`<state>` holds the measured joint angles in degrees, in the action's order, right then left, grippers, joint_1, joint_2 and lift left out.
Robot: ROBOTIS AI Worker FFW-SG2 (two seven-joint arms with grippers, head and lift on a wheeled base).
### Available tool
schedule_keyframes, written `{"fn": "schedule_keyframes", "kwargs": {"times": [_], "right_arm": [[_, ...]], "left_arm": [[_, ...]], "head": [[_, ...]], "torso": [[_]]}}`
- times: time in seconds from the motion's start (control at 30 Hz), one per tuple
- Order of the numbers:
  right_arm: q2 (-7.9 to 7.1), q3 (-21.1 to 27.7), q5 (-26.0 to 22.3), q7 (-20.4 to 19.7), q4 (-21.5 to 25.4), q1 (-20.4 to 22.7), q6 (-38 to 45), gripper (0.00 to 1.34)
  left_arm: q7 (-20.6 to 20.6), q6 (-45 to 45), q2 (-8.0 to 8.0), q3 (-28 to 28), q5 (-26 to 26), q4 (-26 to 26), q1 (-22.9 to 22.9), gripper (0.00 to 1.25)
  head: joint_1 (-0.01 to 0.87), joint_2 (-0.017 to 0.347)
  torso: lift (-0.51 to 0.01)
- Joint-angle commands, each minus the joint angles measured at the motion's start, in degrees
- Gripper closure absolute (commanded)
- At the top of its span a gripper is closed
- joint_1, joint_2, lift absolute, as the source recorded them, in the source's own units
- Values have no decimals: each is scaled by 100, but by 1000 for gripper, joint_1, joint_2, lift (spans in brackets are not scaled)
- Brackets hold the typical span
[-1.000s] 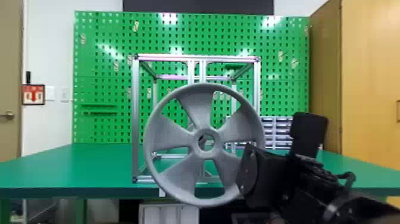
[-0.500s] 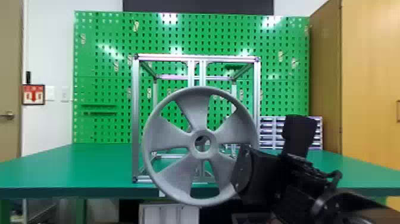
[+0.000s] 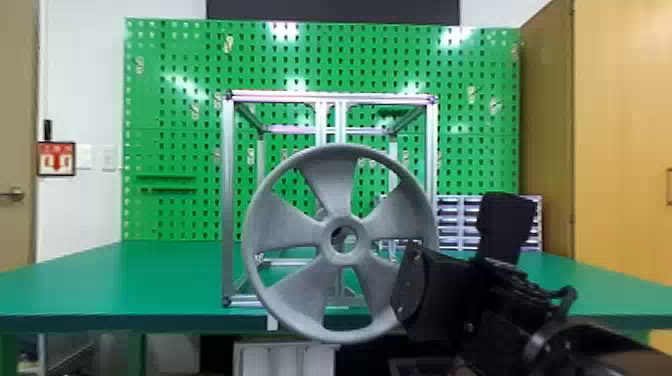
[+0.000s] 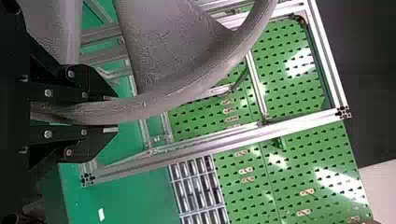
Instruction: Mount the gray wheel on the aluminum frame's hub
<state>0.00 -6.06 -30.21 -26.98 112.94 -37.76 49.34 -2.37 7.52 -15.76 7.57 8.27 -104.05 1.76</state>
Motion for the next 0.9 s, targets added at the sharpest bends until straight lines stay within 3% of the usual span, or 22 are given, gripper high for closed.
{"fn": "schedule_keyframes", "kwargs": {"times": [0.0, 0.27, 0.67, 0.87], "right_arm": [[5, -9, 77, 0, 0, 5, -38, 1098], [5, -53, 200, 0, 0, 5, -82, 1098], [5, -123, 288, 0, -88, -4, -152, 1098], [5, -193, 340, 0, -141, -13, -205, 1098]], "left_arm": [[211, 48, -15, 157, 149, -291, 87, 147], [738, 267, -67, 377, 606, -730, 334, 154], [1397, 338, -191, 852, 2021, -748, 1133, 168], [1468, 311, -191, 1019, 2742, -748, 1459, 176]], "head": [[-5, 6], [-5, 6], [-5, 6], [-5, 6]], "torso": [[-499], [-499], [-499], [-499]]}}
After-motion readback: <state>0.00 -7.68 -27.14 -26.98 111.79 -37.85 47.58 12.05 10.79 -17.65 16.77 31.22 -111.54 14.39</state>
